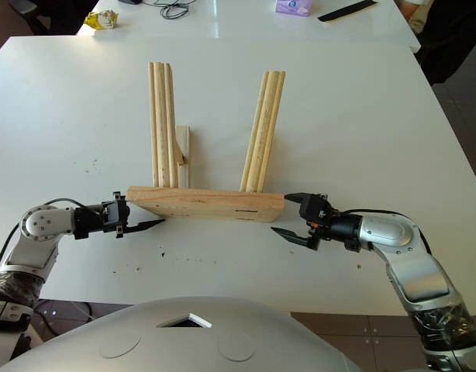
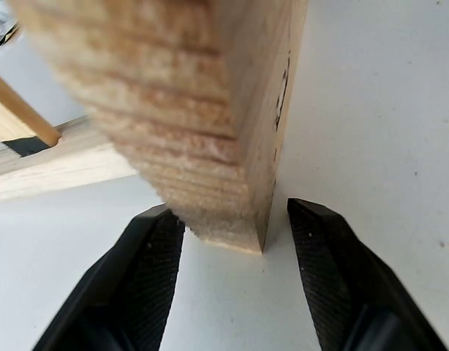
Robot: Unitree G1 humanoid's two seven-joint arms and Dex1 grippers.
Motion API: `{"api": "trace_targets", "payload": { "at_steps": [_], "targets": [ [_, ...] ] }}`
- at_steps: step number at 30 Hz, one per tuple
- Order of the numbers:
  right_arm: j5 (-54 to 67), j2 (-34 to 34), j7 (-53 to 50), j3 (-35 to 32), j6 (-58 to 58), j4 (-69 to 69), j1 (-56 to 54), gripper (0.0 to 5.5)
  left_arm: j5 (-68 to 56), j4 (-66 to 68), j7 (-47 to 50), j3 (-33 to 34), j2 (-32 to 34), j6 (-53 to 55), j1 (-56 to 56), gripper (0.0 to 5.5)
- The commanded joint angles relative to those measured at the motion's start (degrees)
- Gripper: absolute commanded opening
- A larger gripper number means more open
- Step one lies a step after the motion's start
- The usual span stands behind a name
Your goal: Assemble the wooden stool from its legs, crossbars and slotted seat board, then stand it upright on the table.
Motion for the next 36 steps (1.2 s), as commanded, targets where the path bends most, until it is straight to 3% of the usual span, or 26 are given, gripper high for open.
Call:
{"api": "trace_targets", "payload": {
  "at_steps": [1, 8, 15, 25, 36],
  "targets": [
    [-0.9, 1.6, 0.6, 2.4, -1.3, 1.5, -2.2, 4.10, 1.5, 3.0, 0.0, -2.0, -0.8, -1.2, -2.9, 2.52],
    [-2.6, 3.8, 0.7, 4.9, -3.1, 4.6, -4.2, 4.10, 2.0, 6.8, 0.1, -3.9, -1.7, -3.5, -5.6, 2.52],
    [-2.7, 4.2, 1.4, 5.7, -3.4, 4.9, -3.8, 3.14, 0.5, 7.1, -2.4, -5.0, -0.5, -2.8, -5.2, 1.89],
    [-0.9, 4.4, 0.5, 4.5, -1.8, 2.6, -1.7, 1.64, -1.6, 5.1, -4.4, -4.8, 0.8, -0.2, -6.1, 1.54],
    [6.8, 3.6, 0.9, -0.5, 7.5, -8.2, 2.7, 1.63, -10.3, -13.3, -5.9, -1.1, 5.5, 19.6, -1.4, 1.53]
  ]
}}
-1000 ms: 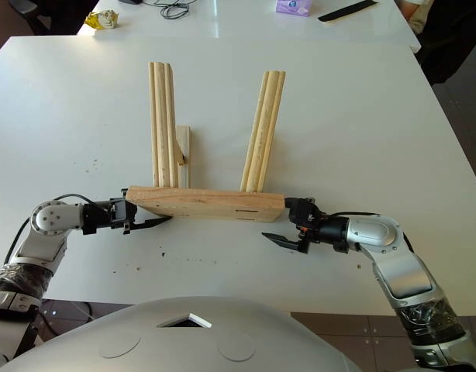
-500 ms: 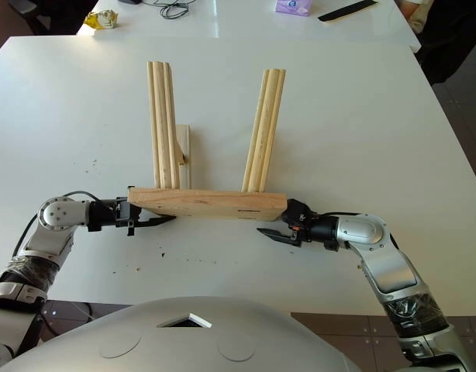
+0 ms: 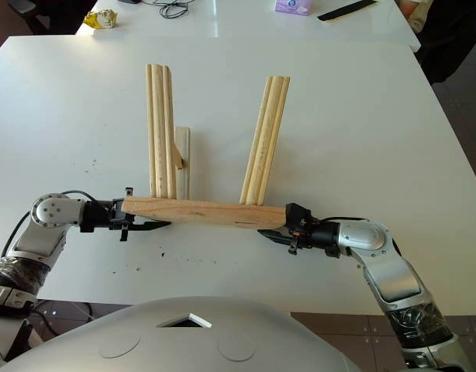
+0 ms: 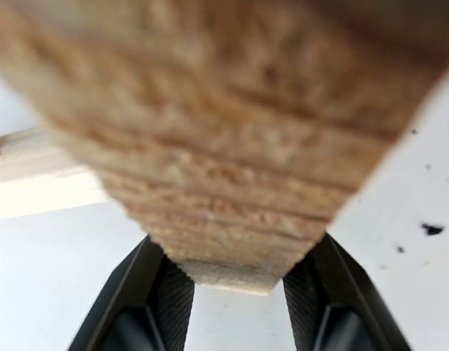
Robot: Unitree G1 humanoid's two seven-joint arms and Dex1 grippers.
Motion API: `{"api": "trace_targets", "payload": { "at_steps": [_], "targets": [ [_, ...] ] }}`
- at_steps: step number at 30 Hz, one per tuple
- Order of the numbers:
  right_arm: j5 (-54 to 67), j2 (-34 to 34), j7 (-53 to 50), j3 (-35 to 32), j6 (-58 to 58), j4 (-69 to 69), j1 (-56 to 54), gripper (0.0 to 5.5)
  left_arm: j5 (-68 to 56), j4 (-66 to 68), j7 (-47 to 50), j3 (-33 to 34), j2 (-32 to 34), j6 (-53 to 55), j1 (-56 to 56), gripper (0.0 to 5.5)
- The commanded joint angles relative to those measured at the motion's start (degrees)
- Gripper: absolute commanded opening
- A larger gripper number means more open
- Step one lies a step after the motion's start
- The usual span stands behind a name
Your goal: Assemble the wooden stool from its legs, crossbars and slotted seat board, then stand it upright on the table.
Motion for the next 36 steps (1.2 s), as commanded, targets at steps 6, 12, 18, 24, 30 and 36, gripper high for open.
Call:
{"api": "trace_targets", "payload": {
  "at_steps": [6, 12, 18, 24, 30, 36],
  "targets": [
    [23.9, -5.0, -1.9, -14.6, 21.8, -22.3, 6.9, 1.63, -10.6, -22.6, 2.5, 8.4, 8.5, 21.8, 6.6, 1.53],
    [57.0, -11.8, -9.3, -30.2, 32.1, -30.7, 10.1, 1.63, -23.3, -40.9, 4.4, 22.0, 17.1, 40.5, 15.3, 1.53],
    [87.3, -24.3, -16.0, -40.7, 32.9, -30.2, 18.1, 1.63, -46.4, -43.9, 7.1, 29.0, 27.9, 63.4, 8.3, 1.53],
    [99.3, -36.4, -5.2, -47.9, 39.0, -21.4, 18.8, 1.63, -72.2, -39.1, 5.2, 33.0, 43.2, 80.0, 4.5, 1.53],
    [99.3, -52.3, 12.7, -50.7, 56.0, -4.5, 9.2, 1.63, -94.9, -31.4, 6.5, 28.6, 59.2, 84.6, -0.3, 1.53],
    [99.3, -60.6, 11.8, -40.7, 57.9, 4.9, 5.0, 1.63, -99.0, -27.0, 7.6, 22.2, 66.6, 82.6, 3.2, 1.53]
  ]
}}
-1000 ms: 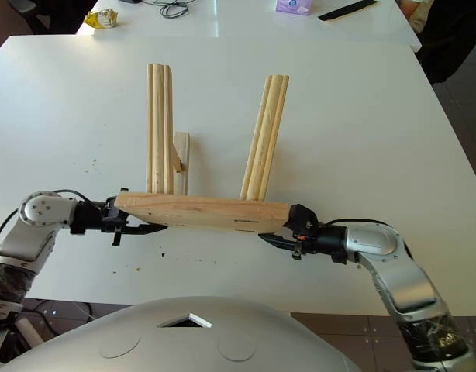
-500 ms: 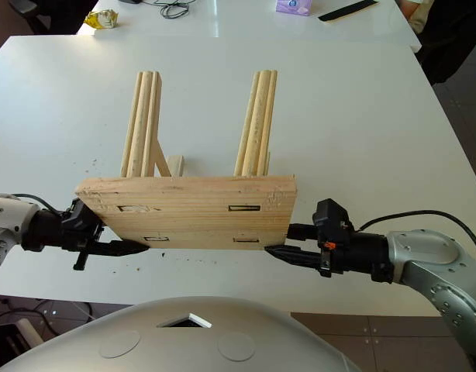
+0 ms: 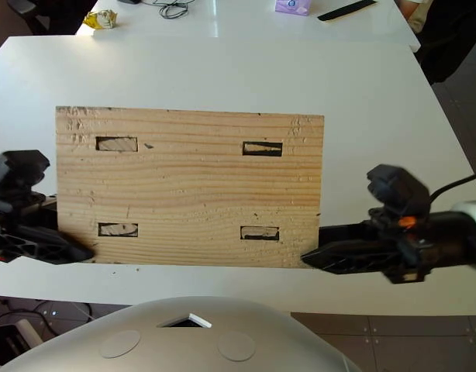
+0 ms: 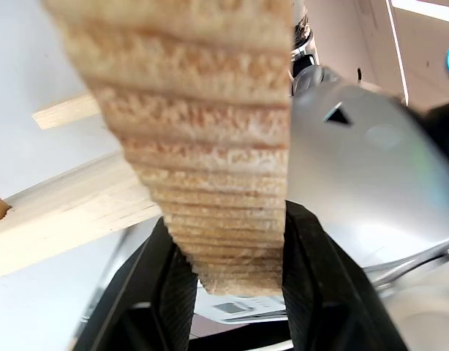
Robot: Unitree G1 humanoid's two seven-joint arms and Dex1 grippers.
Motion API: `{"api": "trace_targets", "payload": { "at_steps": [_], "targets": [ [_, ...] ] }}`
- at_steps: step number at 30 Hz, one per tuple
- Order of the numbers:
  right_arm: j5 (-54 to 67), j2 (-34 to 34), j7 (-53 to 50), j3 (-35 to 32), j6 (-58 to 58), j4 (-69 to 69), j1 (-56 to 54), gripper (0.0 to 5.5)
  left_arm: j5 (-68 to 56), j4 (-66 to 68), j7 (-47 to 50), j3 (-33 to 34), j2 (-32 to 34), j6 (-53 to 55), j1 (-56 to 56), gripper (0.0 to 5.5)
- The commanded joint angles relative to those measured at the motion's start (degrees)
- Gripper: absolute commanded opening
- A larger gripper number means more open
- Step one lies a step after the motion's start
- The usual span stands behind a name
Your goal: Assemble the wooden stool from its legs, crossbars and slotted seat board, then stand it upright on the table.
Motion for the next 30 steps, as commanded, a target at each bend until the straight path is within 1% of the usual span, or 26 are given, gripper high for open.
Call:
{"api": "trace_targets", "payload": {
  "at_steps": [1, 3, 5, 9, 12, 15, 23, 27, 30],
  "targets": [
    [6.8, -10.3, 1.5, 4.2, 2.1, 8.7, -6.3, 1.63, -9.4, 4.9, 5.5, 0.1, 13.9, -1.7, 1.1, 1.53],
    [6.8, -11.3, 1.9, 8.4, 1.7, 9.9, -7.2, 1.63, -9.4, 7.7, 16.2, -13.1, 1.7, 5.0, -15.6, 1.53],
    [6.8, -9.7, -0.3, 12.2, 0.4, 8.9, -9.3, 1.63, -9.3, 12.6, 26.3, -24.1, -9.4, 11.7, -29.8, 1.53],
    [6.8, -6.3, -3.8, 18.9, -1.4, 7.2, -13.1, 1.63, -9.3, 22.2, 35.3, -32.8, -17.6, 18.2, -38.7, 1.53],
    [6.8, -4.9, -3.7, 21.8, -0.2, 6.6, -15.8, 1.63, -9.3, 29.5, 39.6, -36.3, -21.3, 20.9, -41.2, 1.53],
    [6.8, -4.9, -2.1, 23.4, 1.4, 6.7, -18.2, 1.63, -9.3, 34.4, 41.8, -37.2, -22.8, 22.2, -42.0, 1.53],
    [6.8, -7.3, 1.3, 24.1, 5.1, 6.9, -18.8, 1.63, -9.3, 43.2, 38.7, -39.0, -24.3, 27.8, -46.2, 1.53],
    [6.8, -9.5, 3.7, 24.2, 6.9, 7.3, -18.4, 1.63, -9.3, 48.3, 35.5, -43.7, -24.3, 28.6, -48.7, 1.53],
    [6.8, -11.3, 5.8, 24.7, 8.1, 7.8, -18.4, 1.63, -9.3, 54.4, 36.9, -43.9, -26.1, 28.6, -48.1, 1.53]
  ]
}}
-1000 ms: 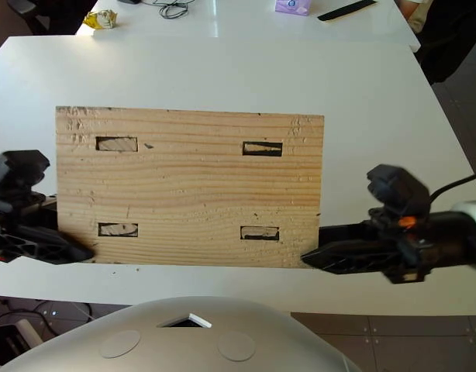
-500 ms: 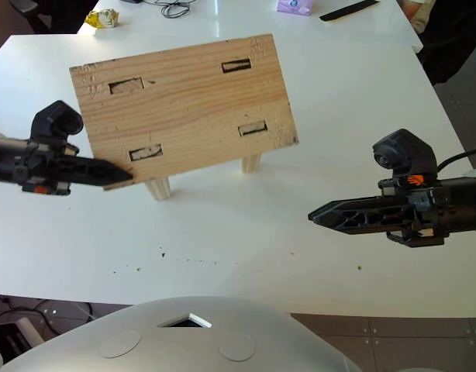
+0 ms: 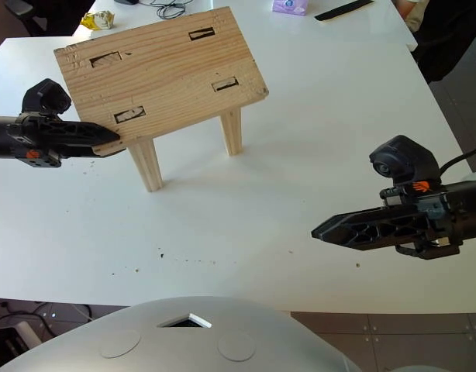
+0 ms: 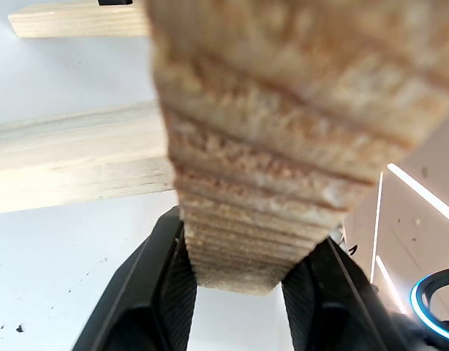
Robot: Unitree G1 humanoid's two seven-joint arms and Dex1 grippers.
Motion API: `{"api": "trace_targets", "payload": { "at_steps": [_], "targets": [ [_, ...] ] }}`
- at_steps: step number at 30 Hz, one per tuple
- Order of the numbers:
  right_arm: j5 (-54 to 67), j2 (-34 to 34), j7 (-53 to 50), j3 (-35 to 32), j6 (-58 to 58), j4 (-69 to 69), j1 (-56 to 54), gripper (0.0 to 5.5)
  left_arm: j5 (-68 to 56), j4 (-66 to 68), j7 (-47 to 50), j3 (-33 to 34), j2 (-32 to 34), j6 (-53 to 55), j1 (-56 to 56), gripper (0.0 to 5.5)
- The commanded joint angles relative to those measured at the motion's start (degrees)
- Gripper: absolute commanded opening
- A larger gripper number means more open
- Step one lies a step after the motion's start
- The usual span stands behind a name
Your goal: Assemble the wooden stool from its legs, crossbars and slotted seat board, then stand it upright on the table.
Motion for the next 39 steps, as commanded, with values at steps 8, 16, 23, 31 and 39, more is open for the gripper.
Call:
{"api": "trace_targets", "payload": {
  "at_steps": [8, 16, 23, 31, 39],
  "targets": [
    [0.5, -5.1, 4.4, 1.9, 1.9, 0.6, -0.5, 1.63, 0.7, -2.3, 13.3, 11.0, -3.3, -5.9, 26.2, 1.53],
    [0.5, -3.5, 1.9, 2.3, 0.7, 0.5, -0.4, 1.63, 0.7, -17.1, 28.3, 30.2, -11.1, -16.9, 46.5, 2.68],
    [0.5, -0.9, -0.4, 0.8, 0.6, -0.1, 2.2, 1.63, 0.7, -22.3, 20.6, 34.8, -9.2, -13.1, 52.1, 3.90],
    [0.5, 14.5, -16.0, -9.7, -6.9, -4.2, 12.4, 1.63, 22.5, -42.9, 4.2, 41.3, -4.6, -12.0, 70.5, 3.93],
    [-17.0, 47.6, -54.0, -8.9, -35.9, -13.5, 13.4, 1.63, 61.1, -45.8, 0.8, 34.4, -18.9, -51.5, 72.9, 3.93]
  ]
}}
